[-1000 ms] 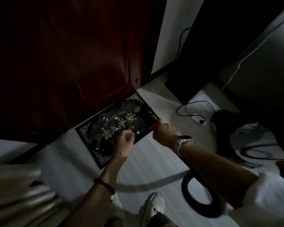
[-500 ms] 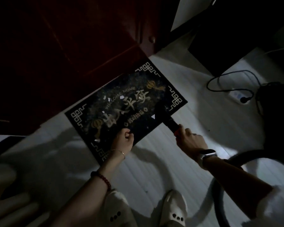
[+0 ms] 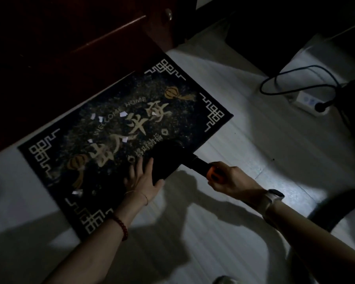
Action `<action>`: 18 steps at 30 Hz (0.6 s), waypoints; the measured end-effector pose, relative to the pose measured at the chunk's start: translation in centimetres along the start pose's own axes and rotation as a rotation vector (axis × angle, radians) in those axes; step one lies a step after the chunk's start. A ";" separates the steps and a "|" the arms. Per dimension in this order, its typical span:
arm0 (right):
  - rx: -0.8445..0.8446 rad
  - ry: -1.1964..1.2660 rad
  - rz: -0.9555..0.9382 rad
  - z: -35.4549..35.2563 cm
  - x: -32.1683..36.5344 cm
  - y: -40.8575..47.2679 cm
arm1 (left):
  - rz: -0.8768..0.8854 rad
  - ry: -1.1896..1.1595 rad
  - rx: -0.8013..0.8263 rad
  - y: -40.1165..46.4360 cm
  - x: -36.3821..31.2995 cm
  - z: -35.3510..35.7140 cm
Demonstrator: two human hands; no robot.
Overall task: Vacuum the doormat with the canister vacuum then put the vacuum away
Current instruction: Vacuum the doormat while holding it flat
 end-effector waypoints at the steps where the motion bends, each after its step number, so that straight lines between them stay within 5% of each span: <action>1: -0.008 0.011 0.007 0.2 -0.4 -0.1 | 0.010 0.051 0.006 0.4 -0.1 0.7; 8: -0.087 -0.320 -0.053 -0.5 1.2 0.2 | -0.015 0.162 0.000 1.4 0.2 3.1; 14: -0.227 -0.475 0.163 -2.4 -1.9 -1.7 | -0.071 0.037 -0.061 1.7 -0.3 1.9; 18: -0.109 -0.379 0.015 -2.0 -2.3 -2.5 | -0.057 0.047 -0.095 1.5 -0.2 1.7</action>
Point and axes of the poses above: each hand's wrist, its own y-axis towards the middle knuckle, its own z-axis out of the palm, x = y × z, the point moved 9 cm from there along y, towards the middle knuckle, and after that the axes turned 4 degrees about -z, right-handed, at the moved point
